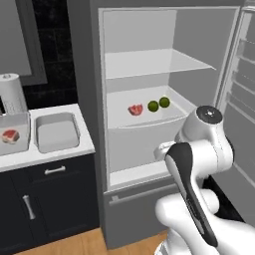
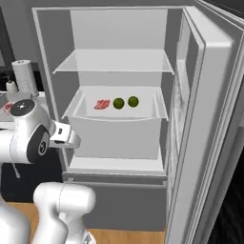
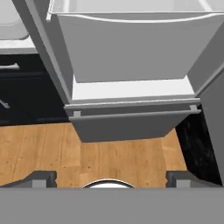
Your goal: Place one lime and one steak in each tupperware on the nearby counter, to pack two identical lunches.
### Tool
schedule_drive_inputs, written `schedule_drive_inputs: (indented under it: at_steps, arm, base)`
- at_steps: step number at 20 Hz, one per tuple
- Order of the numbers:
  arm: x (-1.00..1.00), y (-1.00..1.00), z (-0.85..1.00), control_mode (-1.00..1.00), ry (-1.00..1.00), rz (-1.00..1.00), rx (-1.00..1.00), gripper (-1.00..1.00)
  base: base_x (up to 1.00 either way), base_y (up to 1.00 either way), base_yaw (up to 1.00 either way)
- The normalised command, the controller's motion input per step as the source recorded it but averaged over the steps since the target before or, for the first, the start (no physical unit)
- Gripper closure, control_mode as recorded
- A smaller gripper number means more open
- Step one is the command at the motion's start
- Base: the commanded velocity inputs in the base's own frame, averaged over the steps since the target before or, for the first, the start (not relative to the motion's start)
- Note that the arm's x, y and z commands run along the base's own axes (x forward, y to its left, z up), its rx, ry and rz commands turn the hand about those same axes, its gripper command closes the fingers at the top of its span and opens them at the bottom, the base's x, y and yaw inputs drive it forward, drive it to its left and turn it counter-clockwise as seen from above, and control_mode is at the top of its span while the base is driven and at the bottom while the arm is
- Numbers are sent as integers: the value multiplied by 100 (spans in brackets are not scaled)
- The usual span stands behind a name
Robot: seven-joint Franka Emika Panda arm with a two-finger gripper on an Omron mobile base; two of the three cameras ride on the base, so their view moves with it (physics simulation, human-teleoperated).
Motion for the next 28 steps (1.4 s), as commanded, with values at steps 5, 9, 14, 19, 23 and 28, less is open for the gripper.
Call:
schedule_drive_inputs:
  at_steps: [5, 9, 14, 19, 23, 28]
  arm:
    - [0, 0, 0, 100, 0, 0, 0, -100]
    - [0, 0, 0, 100, 0, 0, 0, -100]
    - [48, -20, -18, -100, -12, 0, 0, -100]
    - [78, -3, -26, -100, -15, 0, 0, -100]
    - [78, -1, -2, -100, -3, -3, 7, -100]
    - [72, 0, 0, -100, 1, -10, 13, -100]
  base:
    - [68, -33, 0]
    - [60, -51, 0]
    - [10, -9, 0]
    - [0, 0, 0]
    - [0, 0, 0]
    - [0, 0, 0]
